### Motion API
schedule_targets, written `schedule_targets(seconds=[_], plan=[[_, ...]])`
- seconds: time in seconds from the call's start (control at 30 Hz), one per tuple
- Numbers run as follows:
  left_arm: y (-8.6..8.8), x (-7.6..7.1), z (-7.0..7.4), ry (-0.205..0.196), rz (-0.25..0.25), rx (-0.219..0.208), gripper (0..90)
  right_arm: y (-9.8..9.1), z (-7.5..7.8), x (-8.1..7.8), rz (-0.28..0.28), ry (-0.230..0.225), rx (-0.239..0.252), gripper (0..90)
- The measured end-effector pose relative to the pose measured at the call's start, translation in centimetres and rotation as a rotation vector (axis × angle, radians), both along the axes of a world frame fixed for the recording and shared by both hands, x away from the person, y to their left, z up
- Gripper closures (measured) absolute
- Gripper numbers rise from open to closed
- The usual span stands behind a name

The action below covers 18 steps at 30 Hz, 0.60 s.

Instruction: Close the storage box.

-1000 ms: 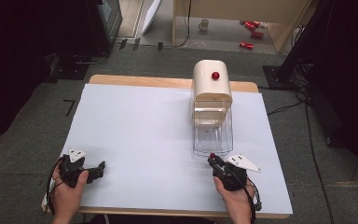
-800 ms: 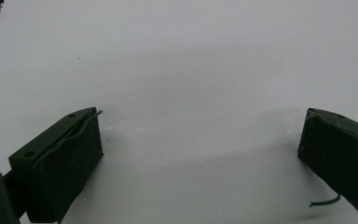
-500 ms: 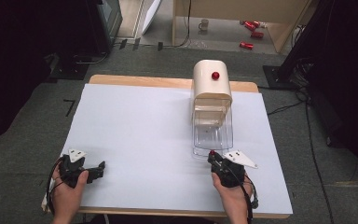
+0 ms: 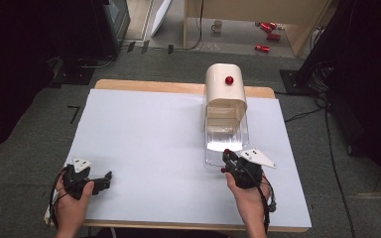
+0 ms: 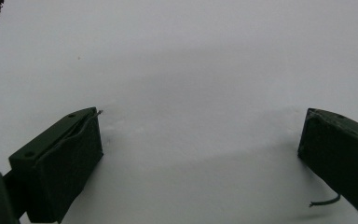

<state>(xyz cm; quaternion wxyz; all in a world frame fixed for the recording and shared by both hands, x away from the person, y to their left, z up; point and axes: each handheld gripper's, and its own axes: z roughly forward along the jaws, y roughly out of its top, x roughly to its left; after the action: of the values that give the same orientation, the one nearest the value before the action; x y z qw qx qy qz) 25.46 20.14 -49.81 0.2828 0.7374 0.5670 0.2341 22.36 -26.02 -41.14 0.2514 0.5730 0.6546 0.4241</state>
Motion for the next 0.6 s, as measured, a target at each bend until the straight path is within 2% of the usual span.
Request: schedule_targets(seconds=[0.2, 0.6], plan=[[0.0, 0.0, 0.0, 0.000, -0.001, 0.001, 0.0, -0.2, 1.1, 1.4, -0.012, -0.011, 0.002, 75.4], [0.0, 0.0, 0.0, -0.001, 0.000, 0.001, 0.0, -0.4, 1.1, 4.1, -0.013, 0.003, -0.006, 75.5]])
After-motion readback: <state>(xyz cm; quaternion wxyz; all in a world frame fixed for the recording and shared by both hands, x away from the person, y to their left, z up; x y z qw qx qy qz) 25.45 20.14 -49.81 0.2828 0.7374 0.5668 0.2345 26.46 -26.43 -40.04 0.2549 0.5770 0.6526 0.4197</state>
